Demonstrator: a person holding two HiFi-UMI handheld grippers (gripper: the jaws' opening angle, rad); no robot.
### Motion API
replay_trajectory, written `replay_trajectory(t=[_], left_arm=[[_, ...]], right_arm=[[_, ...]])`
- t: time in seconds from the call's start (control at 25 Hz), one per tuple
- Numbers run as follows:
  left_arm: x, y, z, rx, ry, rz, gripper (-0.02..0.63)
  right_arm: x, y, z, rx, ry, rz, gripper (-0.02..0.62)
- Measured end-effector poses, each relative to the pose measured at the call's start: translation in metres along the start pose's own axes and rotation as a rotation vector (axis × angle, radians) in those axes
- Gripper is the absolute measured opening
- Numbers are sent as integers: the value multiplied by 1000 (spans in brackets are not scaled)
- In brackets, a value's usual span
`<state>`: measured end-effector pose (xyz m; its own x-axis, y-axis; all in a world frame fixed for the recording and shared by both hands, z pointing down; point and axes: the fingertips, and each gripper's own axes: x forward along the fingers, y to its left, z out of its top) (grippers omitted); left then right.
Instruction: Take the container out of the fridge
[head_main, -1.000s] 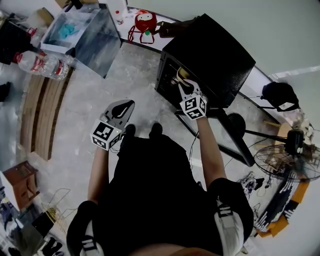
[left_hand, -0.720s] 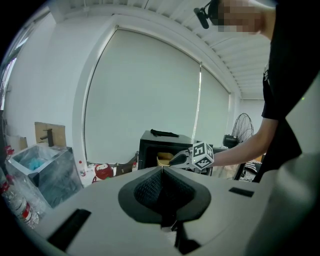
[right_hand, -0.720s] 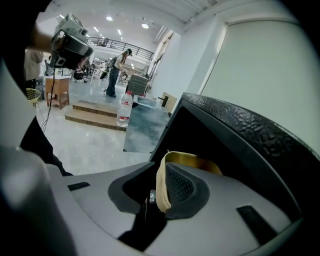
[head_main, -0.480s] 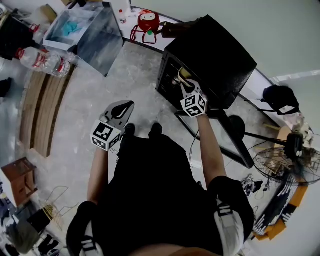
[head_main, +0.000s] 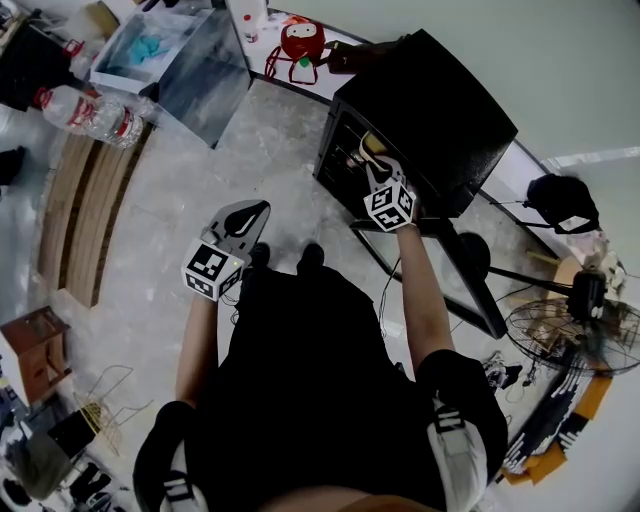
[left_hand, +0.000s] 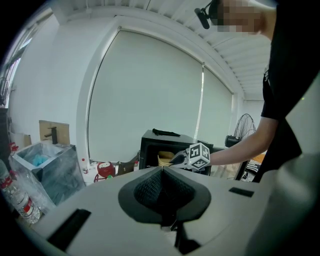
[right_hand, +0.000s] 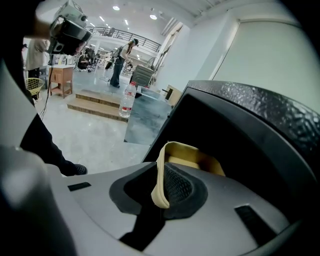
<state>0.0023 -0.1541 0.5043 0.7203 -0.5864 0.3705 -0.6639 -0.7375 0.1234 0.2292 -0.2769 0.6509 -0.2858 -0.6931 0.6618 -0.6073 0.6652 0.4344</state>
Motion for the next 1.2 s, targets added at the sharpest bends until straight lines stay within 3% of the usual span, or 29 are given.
replay_trajectory(t=[1.2], left_arm=[[-29,-9,-12,-24,-43,51,21]], right_arm=[[-14,12,8,-28,-25,0,32]])
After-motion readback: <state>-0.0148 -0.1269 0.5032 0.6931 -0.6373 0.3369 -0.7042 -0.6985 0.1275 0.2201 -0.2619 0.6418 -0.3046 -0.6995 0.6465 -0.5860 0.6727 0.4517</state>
